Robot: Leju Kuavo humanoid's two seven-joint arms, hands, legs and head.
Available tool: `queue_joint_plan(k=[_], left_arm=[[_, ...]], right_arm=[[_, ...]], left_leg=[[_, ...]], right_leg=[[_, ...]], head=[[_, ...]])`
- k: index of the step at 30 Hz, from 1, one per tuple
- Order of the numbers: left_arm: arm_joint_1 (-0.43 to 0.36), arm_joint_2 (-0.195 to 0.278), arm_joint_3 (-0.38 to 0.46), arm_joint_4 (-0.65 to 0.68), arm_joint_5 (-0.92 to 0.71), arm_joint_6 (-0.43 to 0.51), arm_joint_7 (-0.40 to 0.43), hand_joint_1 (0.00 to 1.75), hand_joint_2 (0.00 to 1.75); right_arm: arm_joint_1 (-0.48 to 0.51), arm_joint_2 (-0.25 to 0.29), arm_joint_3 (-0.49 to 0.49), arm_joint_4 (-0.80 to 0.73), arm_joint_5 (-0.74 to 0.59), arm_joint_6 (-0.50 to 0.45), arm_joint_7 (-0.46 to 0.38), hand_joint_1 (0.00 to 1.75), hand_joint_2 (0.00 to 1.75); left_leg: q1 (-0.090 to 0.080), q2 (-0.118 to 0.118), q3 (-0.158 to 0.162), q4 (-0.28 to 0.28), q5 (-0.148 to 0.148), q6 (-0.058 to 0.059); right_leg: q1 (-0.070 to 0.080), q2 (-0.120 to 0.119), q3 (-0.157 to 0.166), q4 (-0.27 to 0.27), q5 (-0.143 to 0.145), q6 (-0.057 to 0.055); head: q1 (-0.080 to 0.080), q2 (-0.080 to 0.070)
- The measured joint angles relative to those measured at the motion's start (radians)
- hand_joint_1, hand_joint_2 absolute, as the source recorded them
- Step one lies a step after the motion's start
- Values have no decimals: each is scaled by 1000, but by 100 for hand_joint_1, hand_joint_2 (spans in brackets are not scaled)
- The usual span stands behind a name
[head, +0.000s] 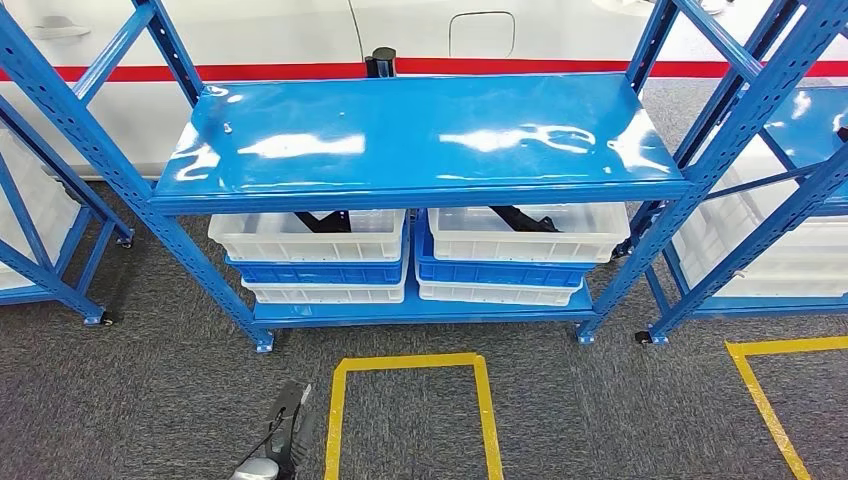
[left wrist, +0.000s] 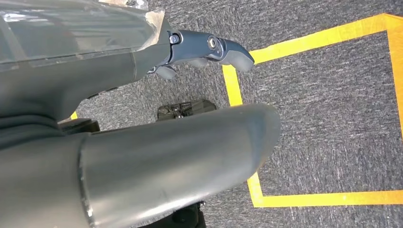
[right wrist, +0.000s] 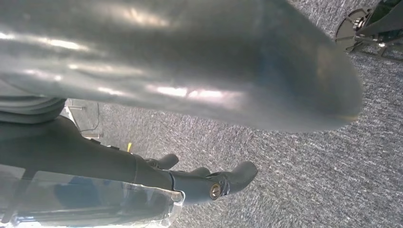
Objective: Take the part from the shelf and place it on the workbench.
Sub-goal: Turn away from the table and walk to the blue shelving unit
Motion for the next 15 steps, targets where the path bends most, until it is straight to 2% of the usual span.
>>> queue_joint_plan(k=[15], left_arm=[[0,0,7,7,-5,14,-1,0,0]], right_arm=[[1,0,0,0,0,0,-6,0,0]], left_leg=[[-6,0,0,1,0,0]], right_leg=[[-4,0,0,0,2,-2]], head=[[0,0]])
